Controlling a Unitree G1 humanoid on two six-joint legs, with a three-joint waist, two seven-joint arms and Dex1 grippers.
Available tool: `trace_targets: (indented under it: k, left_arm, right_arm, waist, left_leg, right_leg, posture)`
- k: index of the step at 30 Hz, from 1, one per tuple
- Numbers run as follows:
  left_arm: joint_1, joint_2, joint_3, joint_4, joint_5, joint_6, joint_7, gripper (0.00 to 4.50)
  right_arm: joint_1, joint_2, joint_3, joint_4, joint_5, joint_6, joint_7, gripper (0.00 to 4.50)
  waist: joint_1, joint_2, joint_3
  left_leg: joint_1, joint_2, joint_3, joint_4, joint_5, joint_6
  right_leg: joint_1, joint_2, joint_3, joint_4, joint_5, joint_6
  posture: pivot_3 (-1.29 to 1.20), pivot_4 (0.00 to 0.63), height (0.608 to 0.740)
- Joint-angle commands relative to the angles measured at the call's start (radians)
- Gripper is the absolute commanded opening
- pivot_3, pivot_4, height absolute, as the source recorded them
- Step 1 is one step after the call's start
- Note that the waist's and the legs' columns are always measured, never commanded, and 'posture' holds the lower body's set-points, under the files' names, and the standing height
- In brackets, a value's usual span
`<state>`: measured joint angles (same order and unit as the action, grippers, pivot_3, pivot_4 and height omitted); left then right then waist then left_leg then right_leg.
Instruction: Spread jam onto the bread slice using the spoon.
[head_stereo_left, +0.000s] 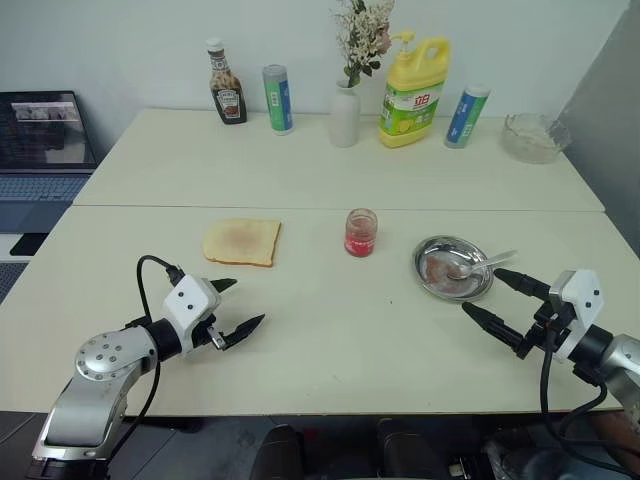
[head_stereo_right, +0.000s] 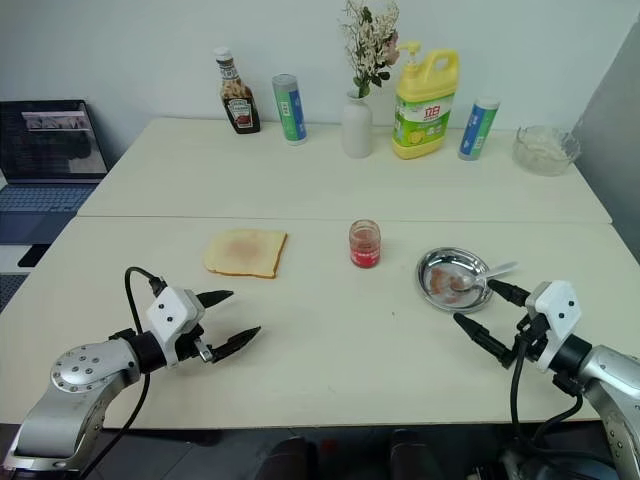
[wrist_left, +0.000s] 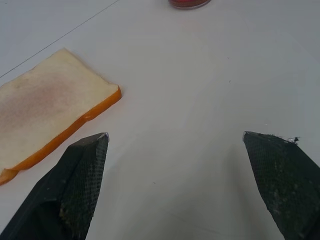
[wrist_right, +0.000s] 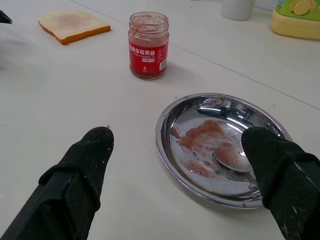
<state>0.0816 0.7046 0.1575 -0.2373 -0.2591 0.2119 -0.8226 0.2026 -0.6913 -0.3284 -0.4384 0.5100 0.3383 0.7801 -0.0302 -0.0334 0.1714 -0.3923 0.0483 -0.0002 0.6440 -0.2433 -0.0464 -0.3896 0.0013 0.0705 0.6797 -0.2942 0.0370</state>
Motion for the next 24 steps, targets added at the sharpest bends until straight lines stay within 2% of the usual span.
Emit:
trace_targets:
  k: [1,10,16,24]
  left_arm:
    - [0.002,0.014,0.023,-0.036,-0.009,-0.002,0.000,4.50]
    - [0.014,0.009,0.013,-0.084,0.003,0.056,0.041,4.50]
    - [0.010,-0.041,0.052,-0.091,-0.078,0.011,0.026,4.50]
    - [-0.024,-0.081,0.082,-0.031,-0.043,-0.030,0.116,4.50]
  right_arm:
    - [-0.021,-0.006,0.000,-0.039,0.004,-0.001,-0.004,4.45]
    - [-0.034,-0.007,0.020,-0.022,-0.006,-0.006,0.012,4.45]
    - [-0.031,-0.004,0.033,-0.018,-0.012,-0.016,0.022,4.45]
    - [-0.039,0.008,0.036,-0.031,-0.002,-0.012,0.024,4.45]
  waist:
    - [0.000,0.000,0.000]
    - [0.000,0.000,0.000]
    - [0.000,0.000,0.000]
    - [0.001,0.000,0.000]
  left_leg:
    - [0.000,0.000,0.000,0.000,0.000,0.000]
    - [0.000,0.000,0.000,0.000,0.000,0.000]
    - [0.000,0.000,0.000,0.000,0.000,0.000]
    - [0.000,0.000,0.000,0.000,0.000,0.000]
  right_leg:
    - [0.000,0.000,0.000,0.000,0.000,0.000]
    - [0.000,0.000,0.000,0.000,0.000,0.000]
    - [0.000,0.000,0.000,0.000,0.000,0.000]
    - [0.000,0.000,0.000,0.000,0.000,0.000]
  posture:
    - [0.00,0.150,0.740]
    - [0.00,0.150,0.740]
    - [0.00,0.150,0.740]
    - [0.00,0.150,0.740]
